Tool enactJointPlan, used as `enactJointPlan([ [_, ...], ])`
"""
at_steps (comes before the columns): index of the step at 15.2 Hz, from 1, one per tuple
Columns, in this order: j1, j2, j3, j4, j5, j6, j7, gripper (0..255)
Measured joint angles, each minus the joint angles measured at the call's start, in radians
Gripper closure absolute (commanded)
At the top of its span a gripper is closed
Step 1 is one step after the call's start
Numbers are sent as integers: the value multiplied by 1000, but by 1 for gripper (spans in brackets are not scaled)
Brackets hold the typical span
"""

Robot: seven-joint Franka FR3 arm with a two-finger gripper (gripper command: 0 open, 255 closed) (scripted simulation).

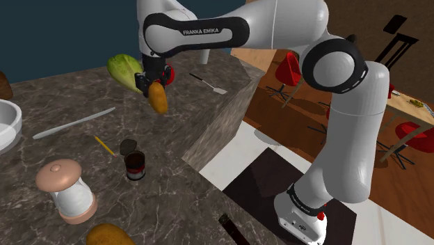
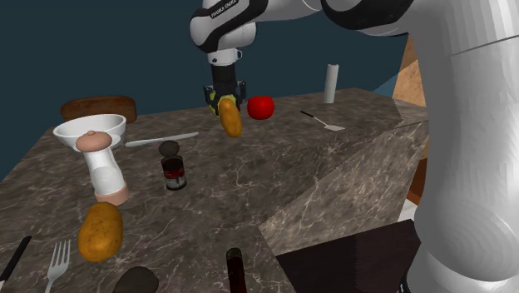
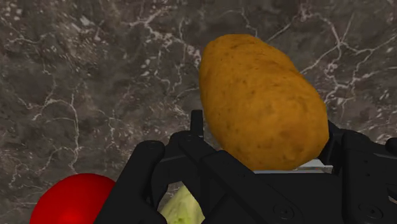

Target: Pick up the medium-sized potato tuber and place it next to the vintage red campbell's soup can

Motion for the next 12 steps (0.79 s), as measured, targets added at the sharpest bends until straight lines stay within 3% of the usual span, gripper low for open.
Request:
enactJointPlan([
  [12, 5, -7, 2, 145, 6, -151, -16, 255],
])
